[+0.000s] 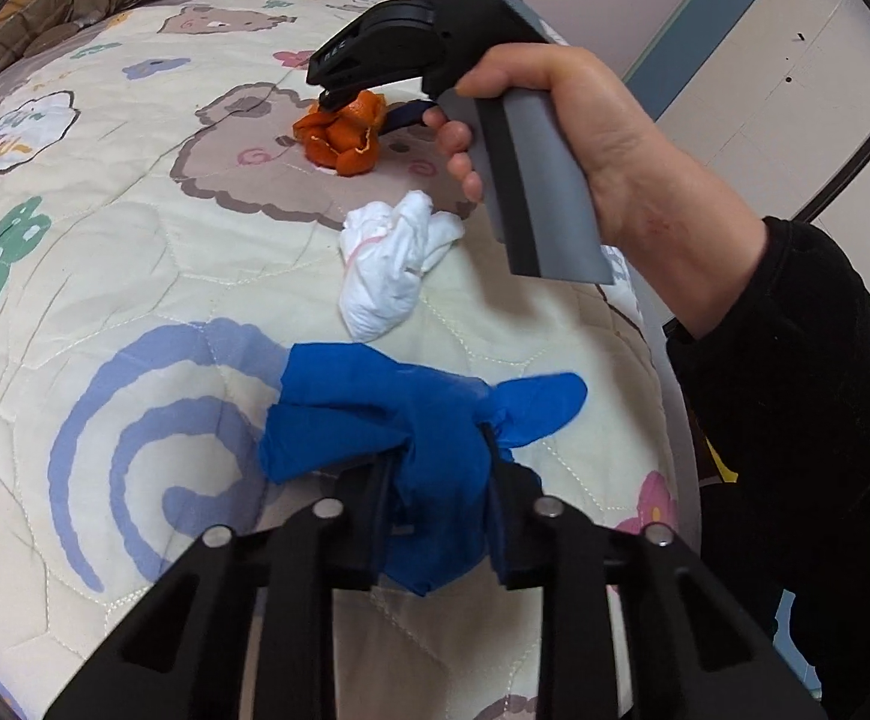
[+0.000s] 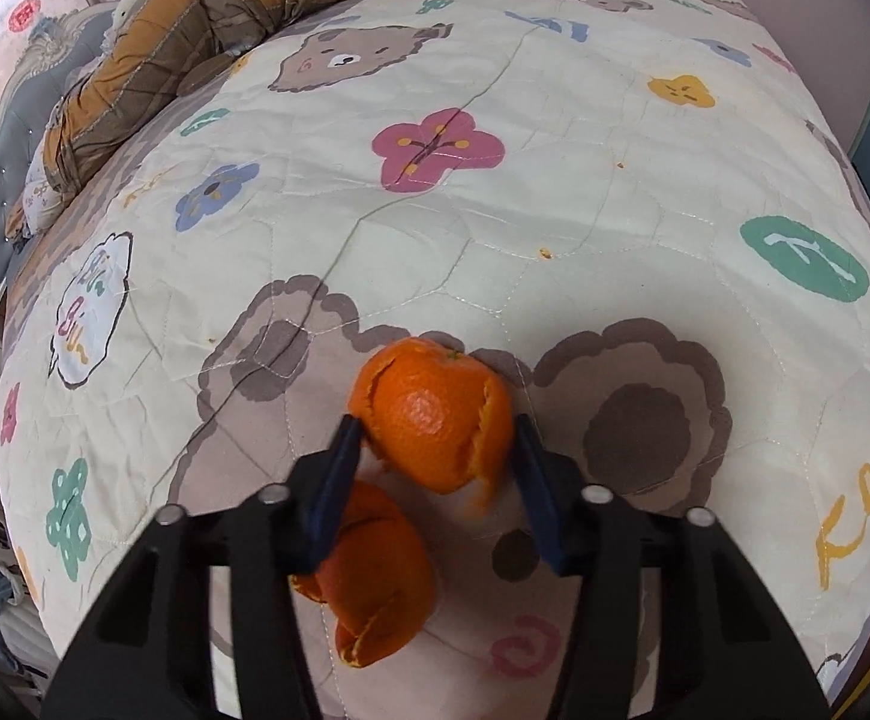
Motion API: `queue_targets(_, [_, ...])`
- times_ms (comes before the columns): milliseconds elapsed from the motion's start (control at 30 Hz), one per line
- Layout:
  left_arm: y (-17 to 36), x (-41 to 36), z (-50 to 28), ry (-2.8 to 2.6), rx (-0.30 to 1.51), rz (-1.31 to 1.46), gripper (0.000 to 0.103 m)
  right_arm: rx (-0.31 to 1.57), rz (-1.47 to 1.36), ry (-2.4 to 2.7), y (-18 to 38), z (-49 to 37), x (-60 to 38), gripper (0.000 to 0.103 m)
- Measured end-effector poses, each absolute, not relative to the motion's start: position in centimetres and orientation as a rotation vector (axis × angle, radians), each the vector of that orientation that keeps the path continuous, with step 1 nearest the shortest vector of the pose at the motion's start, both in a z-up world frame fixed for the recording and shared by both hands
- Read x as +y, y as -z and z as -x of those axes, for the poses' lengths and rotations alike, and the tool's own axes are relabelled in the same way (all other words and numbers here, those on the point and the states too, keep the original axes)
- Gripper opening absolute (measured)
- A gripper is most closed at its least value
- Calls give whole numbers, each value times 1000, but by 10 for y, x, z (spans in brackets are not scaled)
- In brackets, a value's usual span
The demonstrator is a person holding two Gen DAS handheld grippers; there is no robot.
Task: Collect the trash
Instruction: 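Grasp orange peel with right tool while left tool grasps blue glove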
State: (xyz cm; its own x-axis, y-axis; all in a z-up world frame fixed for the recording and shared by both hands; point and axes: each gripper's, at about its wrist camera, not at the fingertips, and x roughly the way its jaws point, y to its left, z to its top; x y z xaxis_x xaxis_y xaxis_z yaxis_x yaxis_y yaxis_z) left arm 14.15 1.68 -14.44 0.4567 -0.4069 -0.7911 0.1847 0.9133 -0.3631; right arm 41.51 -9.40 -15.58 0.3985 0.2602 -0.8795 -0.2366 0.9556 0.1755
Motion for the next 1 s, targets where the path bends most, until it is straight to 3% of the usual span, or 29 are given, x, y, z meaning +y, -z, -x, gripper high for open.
queue_targets(133, [138, 14, -135, 407, 1024, 243, 16, 1104, -41, -327, 152, -414, -96, 21])
queue_targets(300, [128, 13, -126, 426, 1011, 242, 15, 1088, -52, -344, 141, -409, -103, 11])
queue_targets(1000, [106, 19, -110, 409, 980, 242, 14, 1007, -105, -361, 87, -362, -155, 9])
